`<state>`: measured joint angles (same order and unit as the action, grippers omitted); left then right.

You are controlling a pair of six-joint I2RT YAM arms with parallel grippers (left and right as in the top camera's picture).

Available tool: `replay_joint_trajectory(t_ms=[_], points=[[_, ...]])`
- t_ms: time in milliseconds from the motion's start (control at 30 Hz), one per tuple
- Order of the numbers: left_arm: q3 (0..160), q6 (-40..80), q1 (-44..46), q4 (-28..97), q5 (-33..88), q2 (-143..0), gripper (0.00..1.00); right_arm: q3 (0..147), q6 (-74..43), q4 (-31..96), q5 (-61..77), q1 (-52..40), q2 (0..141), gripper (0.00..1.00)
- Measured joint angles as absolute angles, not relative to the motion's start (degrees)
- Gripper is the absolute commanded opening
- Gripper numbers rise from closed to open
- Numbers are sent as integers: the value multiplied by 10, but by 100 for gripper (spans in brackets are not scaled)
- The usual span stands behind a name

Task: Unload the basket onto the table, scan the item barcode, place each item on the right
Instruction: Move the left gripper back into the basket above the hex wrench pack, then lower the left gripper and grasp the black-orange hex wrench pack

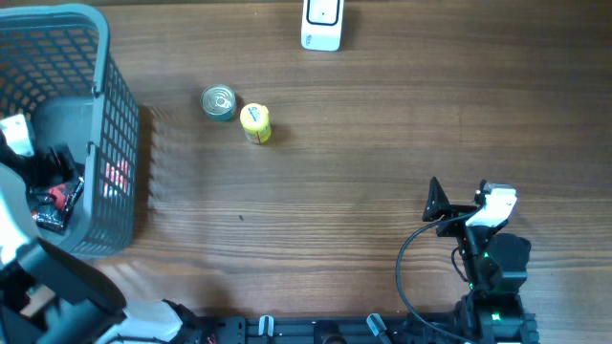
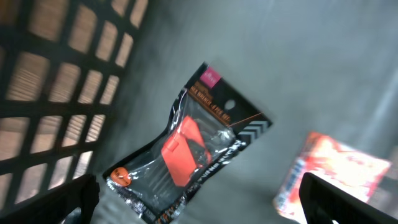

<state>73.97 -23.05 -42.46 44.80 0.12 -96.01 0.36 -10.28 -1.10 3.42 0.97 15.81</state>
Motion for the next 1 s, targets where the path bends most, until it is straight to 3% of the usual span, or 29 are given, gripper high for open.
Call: replay_joint_trajectory(t_ms=[300,733,1000], points=[[740,-242,-441,448,2,-1005,100,4,-103,-11,34,10,158,100],[740,-368,-448,448,10,-1005,100,4,-103,-11,34,10,158,100],[740,-359,-454,448,59,-1005,100,4,-103,-11,34,10,158,100]])
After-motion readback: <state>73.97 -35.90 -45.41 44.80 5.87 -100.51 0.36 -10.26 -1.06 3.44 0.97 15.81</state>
